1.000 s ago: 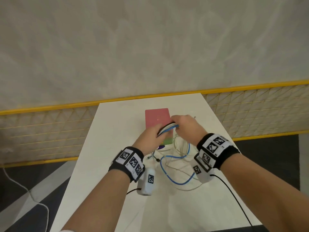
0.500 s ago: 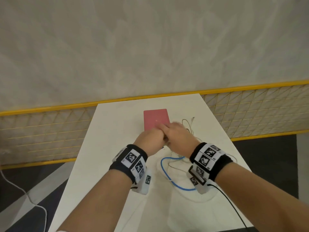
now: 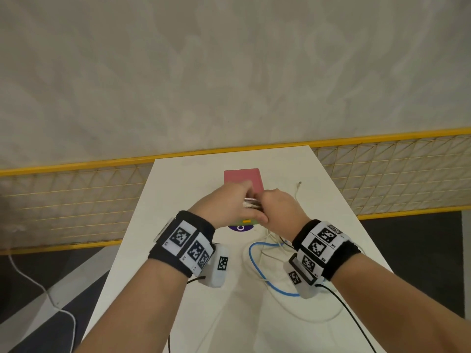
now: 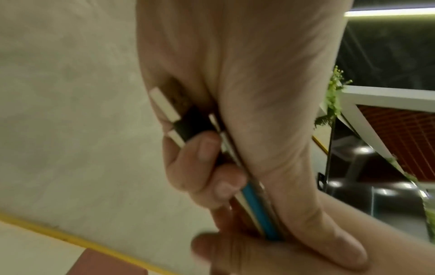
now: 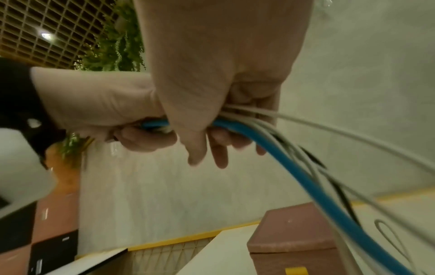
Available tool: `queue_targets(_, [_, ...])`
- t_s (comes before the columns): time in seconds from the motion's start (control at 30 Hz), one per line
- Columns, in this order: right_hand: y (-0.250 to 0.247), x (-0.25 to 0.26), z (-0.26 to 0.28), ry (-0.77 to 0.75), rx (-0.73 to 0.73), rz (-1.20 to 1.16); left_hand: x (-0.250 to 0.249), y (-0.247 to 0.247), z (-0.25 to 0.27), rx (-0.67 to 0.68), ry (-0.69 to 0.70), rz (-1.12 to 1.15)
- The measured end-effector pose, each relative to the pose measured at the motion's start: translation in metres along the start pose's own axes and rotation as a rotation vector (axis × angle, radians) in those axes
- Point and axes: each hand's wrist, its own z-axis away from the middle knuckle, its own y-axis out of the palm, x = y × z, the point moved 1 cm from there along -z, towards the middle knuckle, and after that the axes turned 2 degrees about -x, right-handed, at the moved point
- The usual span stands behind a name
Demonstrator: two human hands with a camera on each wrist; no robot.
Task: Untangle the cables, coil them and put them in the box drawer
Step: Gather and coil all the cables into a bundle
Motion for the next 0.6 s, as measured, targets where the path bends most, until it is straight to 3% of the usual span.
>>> queue_targets(0.17, [-0.001,-0.004,0.0,0.297,-0.095,-0.461,-0.004,-0.017,0.003,-0.351,0.037,0.419])
queue_targets(0.3, [-0.002,0.011,0.001,0.296,-0.134,-0.722,-0.01,-0.006,-0.001,-0.418,0.191,0.23])
queue_targets(0.37, [-0.004,0.017,0.003,0.258,-0.101,-0.799,-0.012,-0.005,-0.005,-0.392,0.237,0.045])
queue_targets(0.43, [-0.004,0.018,0.005,0.242,-0.062,-0.846,-0.016,-0.008,-0.006,-0.366,0.272,0.017])
queue_targets(0.6, [-0.008,0.015,0.005,0.296,-0.103,-1.009,-0.019,-0.02,0.003,-0.505,0.187,0.592])
